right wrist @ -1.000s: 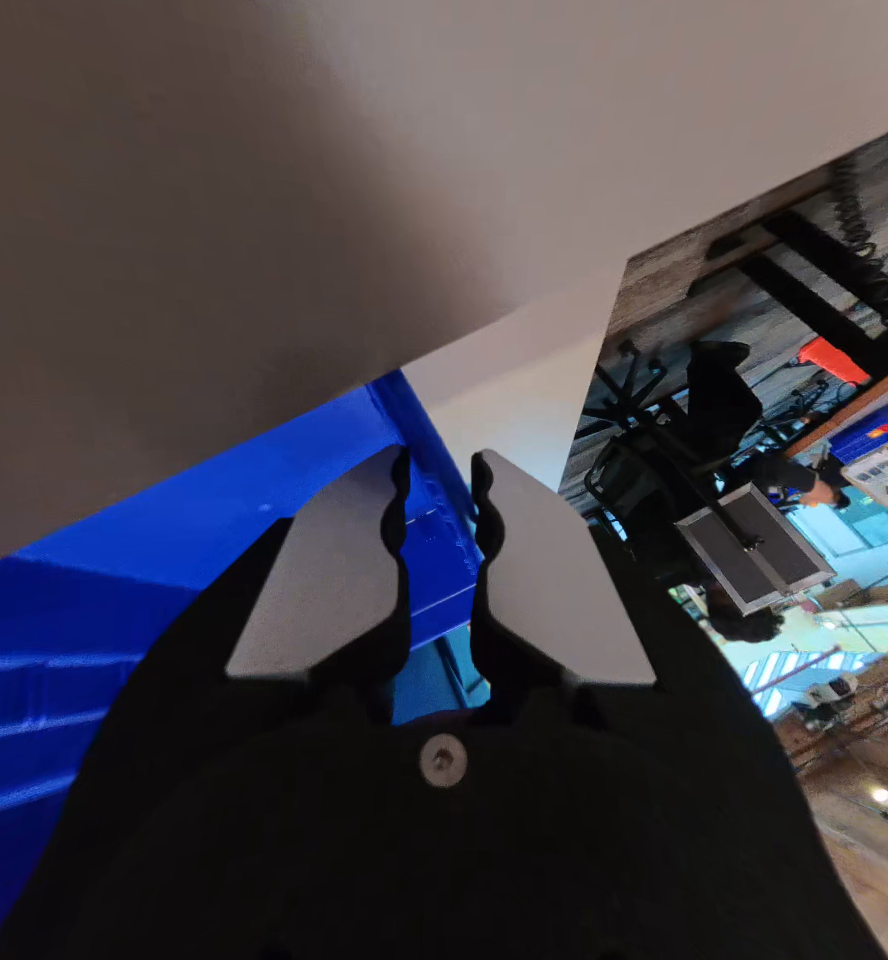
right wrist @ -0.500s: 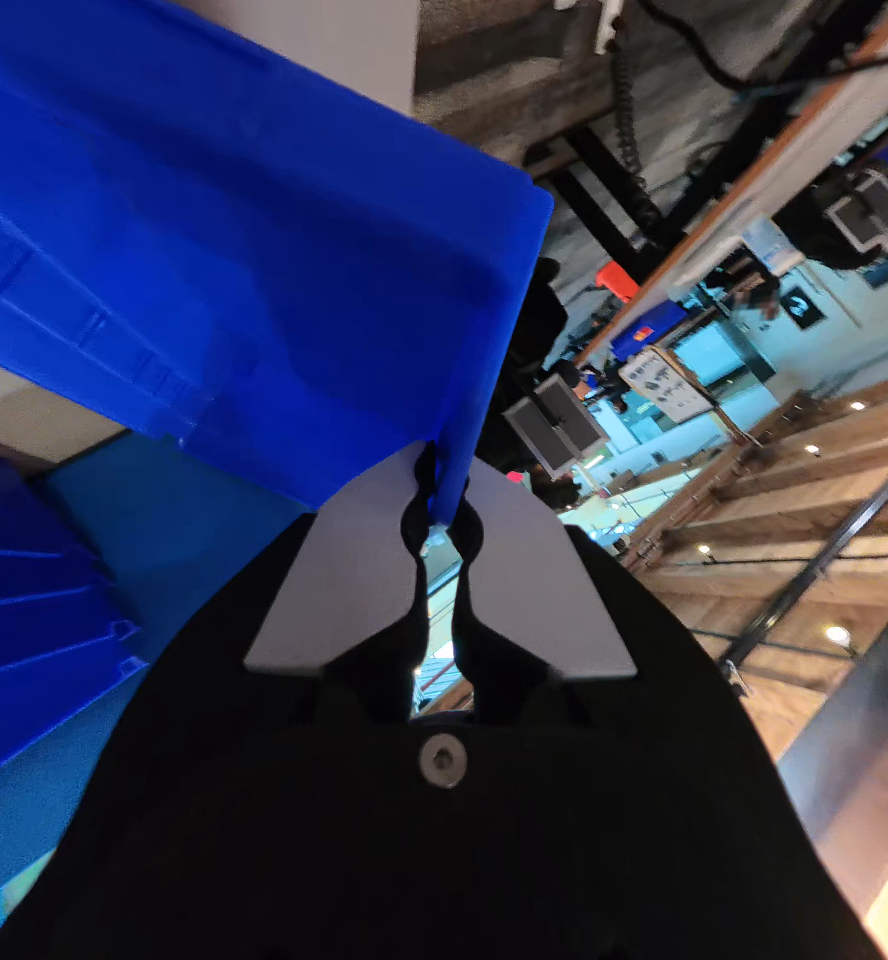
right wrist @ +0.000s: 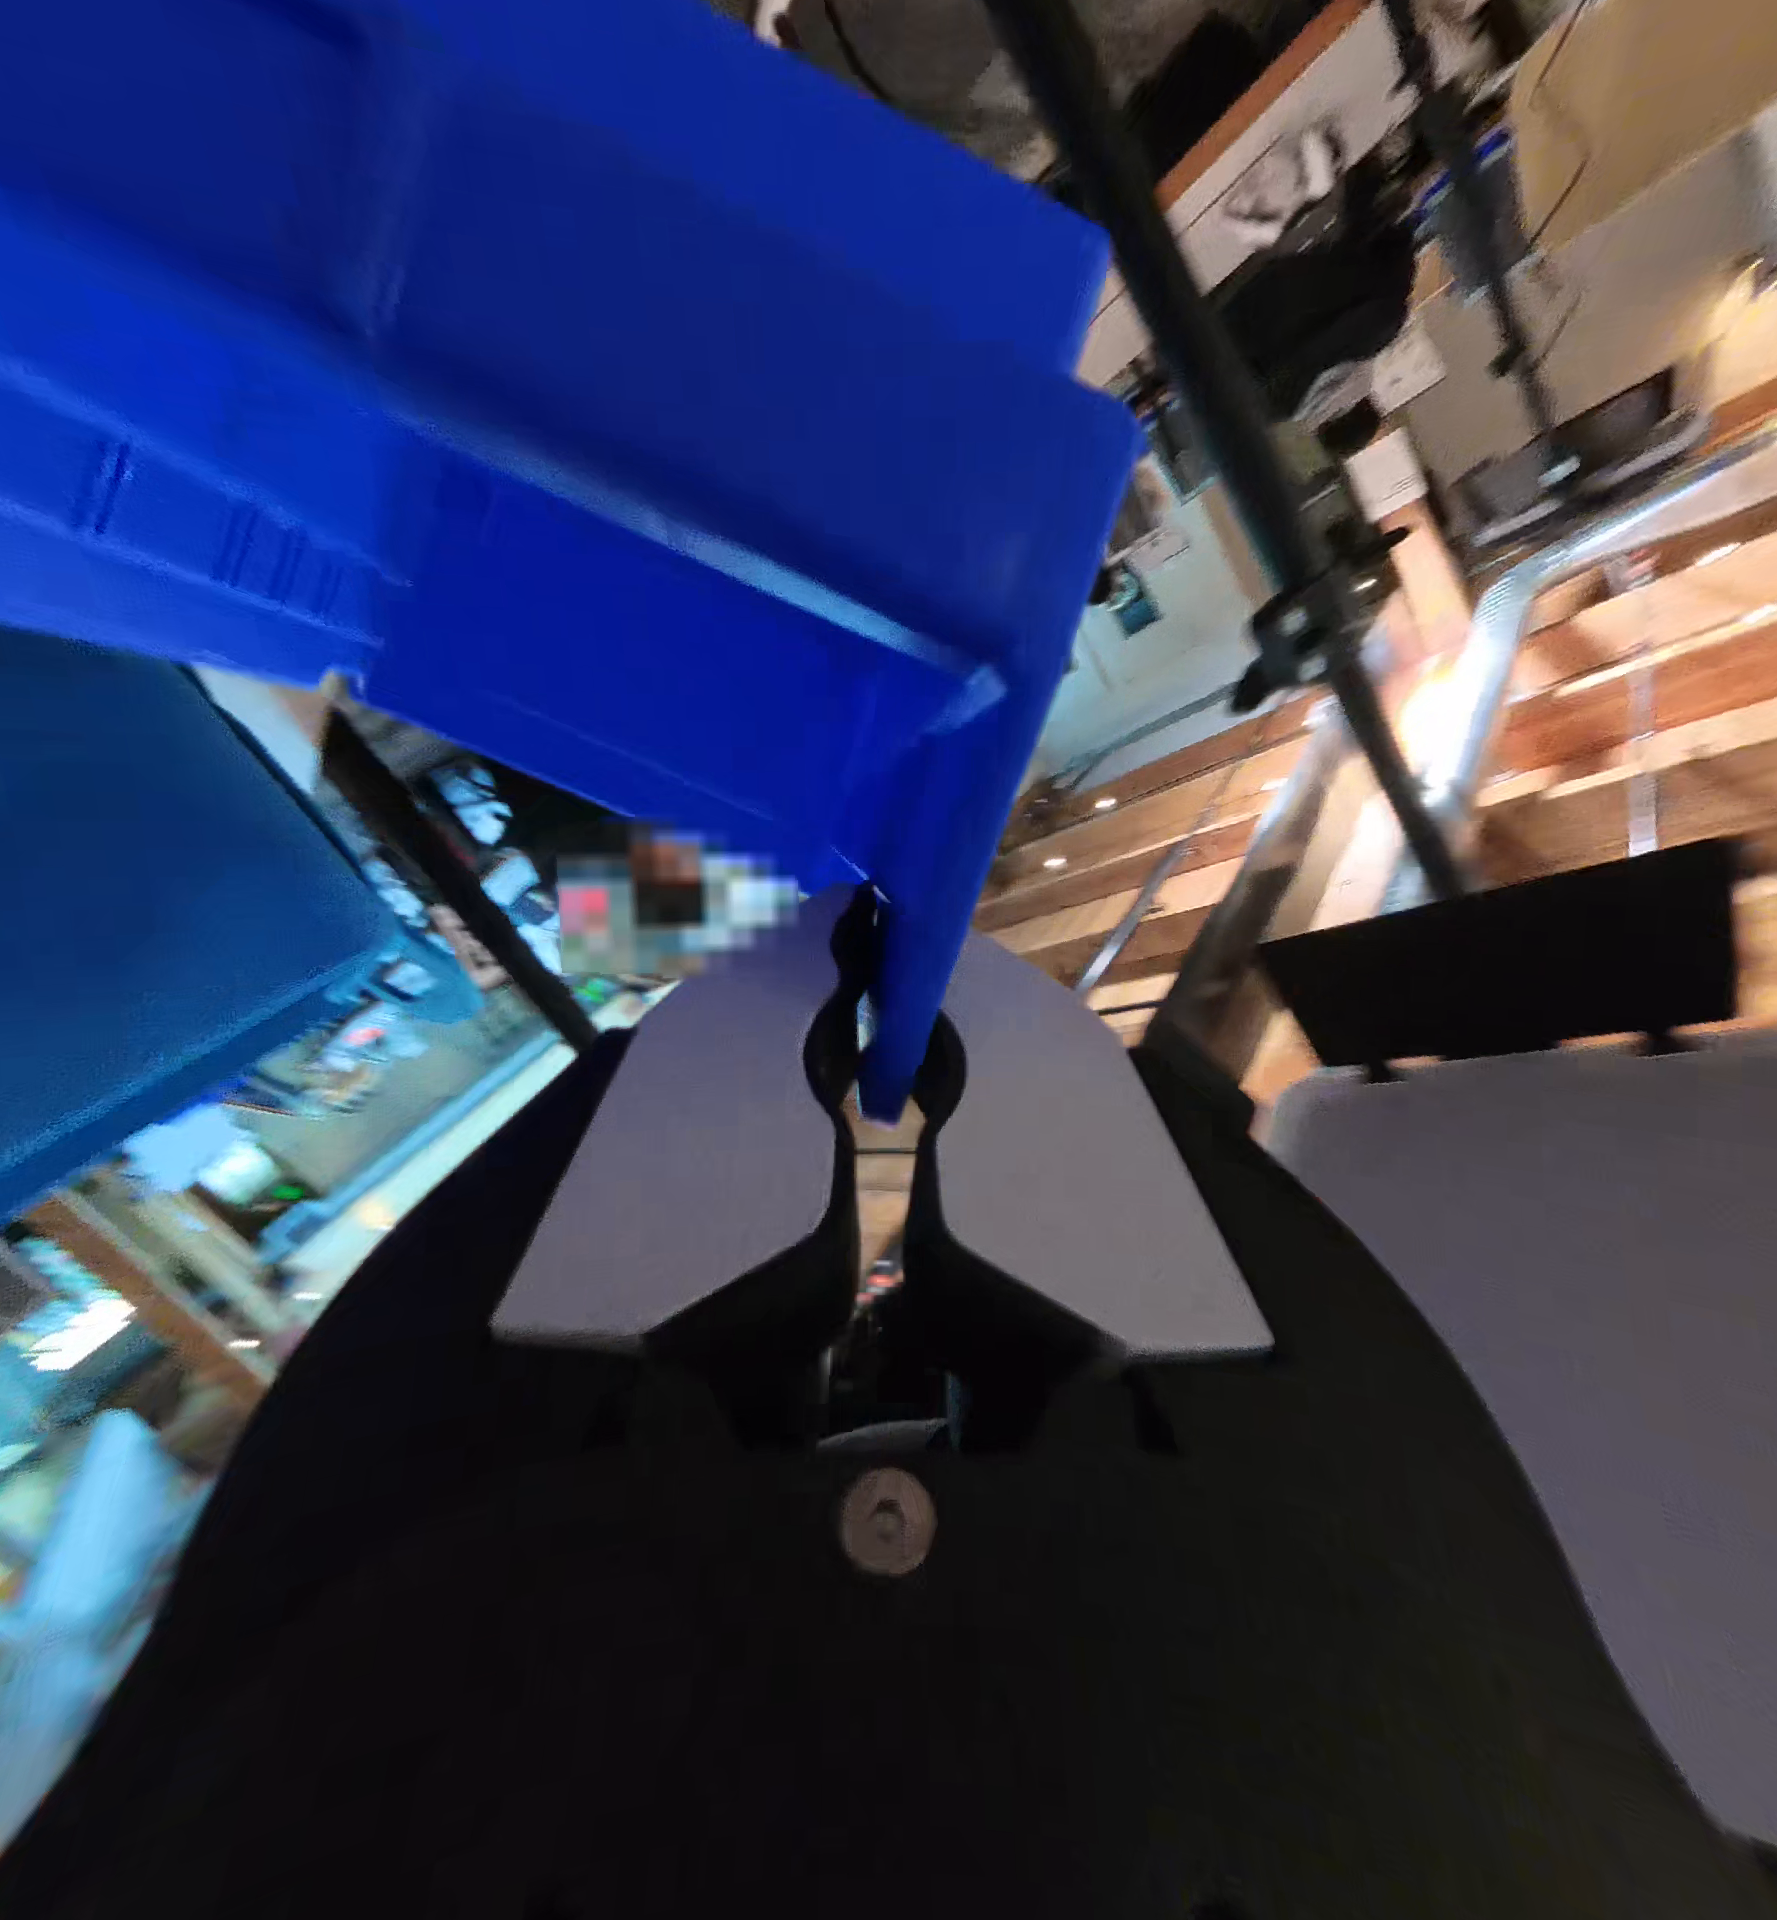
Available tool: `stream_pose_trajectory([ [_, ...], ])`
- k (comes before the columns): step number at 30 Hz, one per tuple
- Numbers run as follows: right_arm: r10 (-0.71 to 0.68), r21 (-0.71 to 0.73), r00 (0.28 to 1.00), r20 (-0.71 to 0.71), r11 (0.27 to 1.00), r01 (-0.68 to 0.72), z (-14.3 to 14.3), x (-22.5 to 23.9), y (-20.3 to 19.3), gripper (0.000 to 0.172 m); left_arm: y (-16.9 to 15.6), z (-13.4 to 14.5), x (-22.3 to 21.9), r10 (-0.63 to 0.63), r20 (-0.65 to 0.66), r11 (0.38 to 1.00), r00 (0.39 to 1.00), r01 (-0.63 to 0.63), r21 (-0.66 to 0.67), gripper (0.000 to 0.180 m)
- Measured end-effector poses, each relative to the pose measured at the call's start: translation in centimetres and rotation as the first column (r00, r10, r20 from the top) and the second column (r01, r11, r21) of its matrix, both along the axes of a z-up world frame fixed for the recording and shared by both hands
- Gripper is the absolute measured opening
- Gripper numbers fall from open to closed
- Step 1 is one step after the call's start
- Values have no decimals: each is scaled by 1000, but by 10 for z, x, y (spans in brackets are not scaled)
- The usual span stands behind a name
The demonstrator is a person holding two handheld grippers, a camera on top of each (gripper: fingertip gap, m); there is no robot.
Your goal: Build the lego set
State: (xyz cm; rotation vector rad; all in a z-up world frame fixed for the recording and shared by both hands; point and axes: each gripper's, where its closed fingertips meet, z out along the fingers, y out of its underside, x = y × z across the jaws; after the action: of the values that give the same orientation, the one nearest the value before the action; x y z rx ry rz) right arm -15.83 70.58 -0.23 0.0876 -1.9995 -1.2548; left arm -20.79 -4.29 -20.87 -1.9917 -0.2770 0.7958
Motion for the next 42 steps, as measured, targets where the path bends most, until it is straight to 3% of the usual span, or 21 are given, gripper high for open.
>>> stream_pose_trajectory([
  [4, 155, 79, 984, 92, 984, -162, -15, -3, -69, 4, 1, 1, 8, -31, 8, 999, 999, 31, 12, 20],
  [9, 288, 71, 935, 206, 949, -308, -55, -15, -147, 3, 4, 5, 18, -64, -2, 998, 998, 64, 12, 20],
  [21, 248, 22, 872, 422, 959, -284, -155, 41, -280, 4, 26, 15, 44, -149, -14, 988, 989, 149, 27, 19],
  [24, 233, -20, 889, 394, 969, -245, -177, 56, -302, 8, 30, 16, 49, -166, -13, 986, 986, 166, 33, 19],
  [27, 191, 22, 945, 265, 979, -204, -174, 56, -306, 13, 30, 16, 49, -166, -12, 985, 986, 166, 36, 20],
  [30, 131, -143, 984, 122, 983, -113, -164, 64, -308, 28, 27, 18, 46, -155, 2, 986, 988, 155, 67, 21],
  [33, 44, -275, 999, -23, 960, -49, -137, 76, -304, 35, 21, 23, 38, -115, 18, 985, 993, 112, 130, 22],
  [36, -52, -525, 992, -113, 851, -15, -133, 89, -323, 40, 15, 33, 28, -75, 58, 971, 996, 59, 234, 27],
  [39, -114, -788, 981, -154, 613, -52, -153, 87, -379, 36, 9, 45, 18, -58, 77, 938, 995, 28, 347, 31],
  [42, -142, -917, 972, -188, 381, -121, -177, 71, -436, 32, 1, 45, 7, -7, 68, 931, 998, -18, 364, 34],
])
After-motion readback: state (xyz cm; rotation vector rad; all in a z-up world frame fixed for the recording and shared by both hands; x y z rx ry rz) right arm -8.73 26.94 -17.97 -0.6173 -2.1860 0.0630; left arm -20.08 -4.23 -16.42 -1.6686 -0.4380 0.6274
